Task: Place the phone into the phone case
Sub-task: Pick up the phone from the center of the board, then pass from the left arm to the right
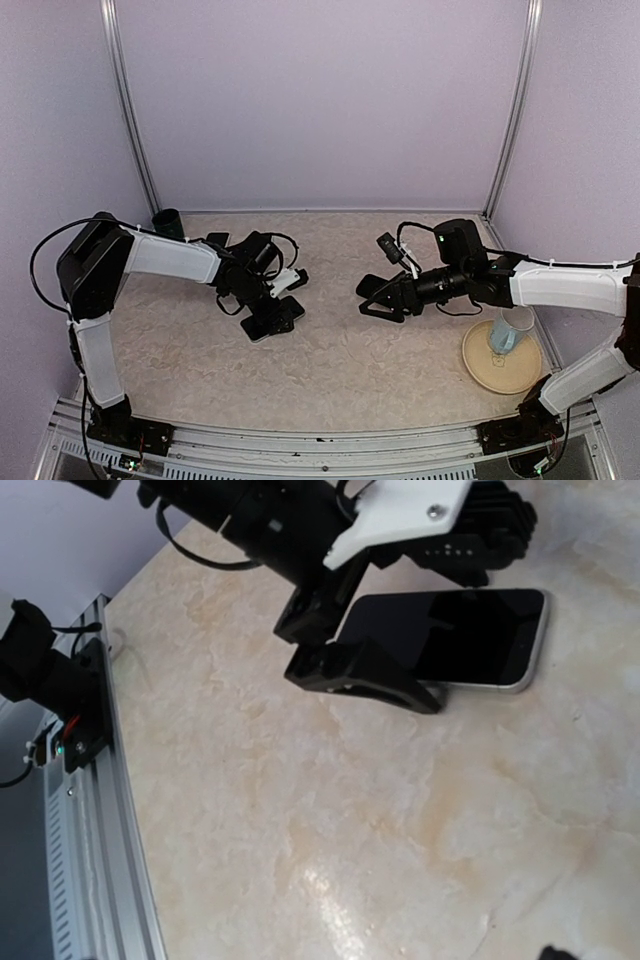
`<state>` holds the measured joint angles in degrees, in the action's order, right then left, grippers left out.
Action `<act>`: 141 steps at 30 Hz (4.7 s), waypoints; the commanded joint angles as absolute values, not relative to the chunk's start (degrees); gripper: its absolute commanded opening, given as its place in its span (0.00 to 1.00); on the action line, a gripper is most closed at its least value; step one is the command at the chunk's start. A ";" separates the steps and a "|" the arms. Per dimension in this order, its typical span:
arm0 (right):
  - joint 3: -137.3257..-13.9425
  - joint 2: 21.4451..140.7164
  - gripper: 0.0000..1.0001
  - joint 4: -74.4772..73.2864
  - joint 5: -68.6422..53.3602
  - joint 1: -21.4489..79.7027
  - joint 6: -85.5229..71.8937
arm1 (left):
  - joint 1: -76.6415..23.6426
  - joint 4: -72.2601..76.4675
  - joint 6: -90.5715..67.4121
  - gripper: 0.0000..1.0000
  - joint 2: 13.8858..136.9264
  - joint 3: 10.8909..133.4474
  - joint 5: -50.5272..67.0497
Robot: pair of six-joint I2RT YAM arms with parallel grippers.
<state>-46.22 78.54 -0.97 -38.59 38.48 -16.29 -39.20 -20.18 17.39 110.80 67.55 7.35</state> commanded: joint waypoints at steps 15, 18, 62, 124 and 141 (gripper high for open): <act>-46.41 79.26 0.93 -0.11 -38.58 38.80 -16.17 | -39.76 -24.38 15.64 0.62 114.42 70.23 7.75; -46.39 79.82 0.93 -0.11 -38.74 38.86 -16.48 | -40.11 -24.16 15.64 0.60 113.88 70.06 7.10; -52.30 98.57 0.80 14.86 -44.37 38.85 -41.91 | -57.41 -14.69 10.77 0.56 98.13 68.78 -0.48; -49.90 90.90 0.00 13.38 -45.61 37.26 -39.60 | -60.96 -4.65 -6.53 0.99 84.67 61.68 -30.21; -43.48 75.82 0.00 14.99 -41.74 33.82 -30.36 | -54.16 6.49 -19.73 0.99 77.25 52.87 -3.57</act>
<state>-44.49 79.64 10.20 -42.11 34.30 -33.15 -55.09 0.60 -14.72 78.98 55.35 -9.47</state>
